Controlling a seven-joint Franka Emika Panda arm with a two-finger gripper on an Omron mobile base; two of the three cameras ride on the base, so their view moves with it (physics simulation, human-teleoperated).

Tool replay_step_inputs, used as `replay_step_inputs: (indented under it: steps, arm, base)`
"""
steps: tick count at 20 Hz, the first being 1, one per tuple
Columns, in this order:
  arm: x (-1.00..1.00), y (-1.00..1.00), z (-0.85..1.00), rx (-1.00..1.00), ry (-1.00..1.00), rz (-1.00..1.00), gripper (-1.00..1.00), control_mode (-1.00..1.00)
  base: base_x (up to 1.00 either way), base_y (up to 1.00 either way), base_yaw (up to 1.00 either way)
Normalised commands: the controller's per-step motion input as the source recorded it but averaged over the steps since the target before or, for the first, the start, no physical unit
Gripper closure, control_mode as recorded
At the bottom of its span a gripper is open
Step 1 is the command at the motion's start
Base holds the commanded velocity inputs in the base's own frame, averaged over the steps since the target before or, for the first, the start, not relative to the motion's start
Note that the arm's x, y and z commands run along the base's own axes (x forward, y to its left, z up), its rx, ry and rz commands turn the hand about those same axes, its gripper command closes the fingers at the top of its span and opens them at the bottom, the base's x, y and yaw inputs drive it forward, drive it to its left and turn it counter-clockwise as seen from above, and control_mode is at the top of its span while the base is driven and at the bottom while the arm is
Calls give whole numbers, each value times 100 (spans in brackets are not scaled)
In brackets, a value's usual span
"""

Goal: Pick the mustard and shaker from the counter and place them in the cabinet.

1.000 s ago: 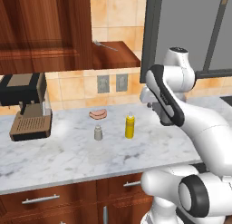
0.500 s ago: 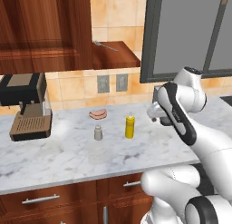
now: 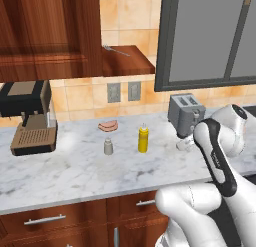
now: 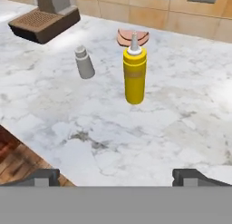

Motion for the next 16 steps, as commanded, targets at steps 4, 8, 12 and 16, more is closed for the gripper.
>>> replay_step_inputs:
  steps: [4, 8, 12, 16]
  arm:
    - [8, 7, -20, 7, -26, 18, -100, -100]
    - [17, 27, -2, 8, -18, 11, -100, -100]
    - [24, 39, 0, 6, -11, 6, -100, -100]
    - [28, 27, 1, 4, 0, 1, -100, -100]
  base:
    - [0, 0, 0]
    - [0, 0, 0]
    - [0, 0, 0]
    - [0, 0, 0]
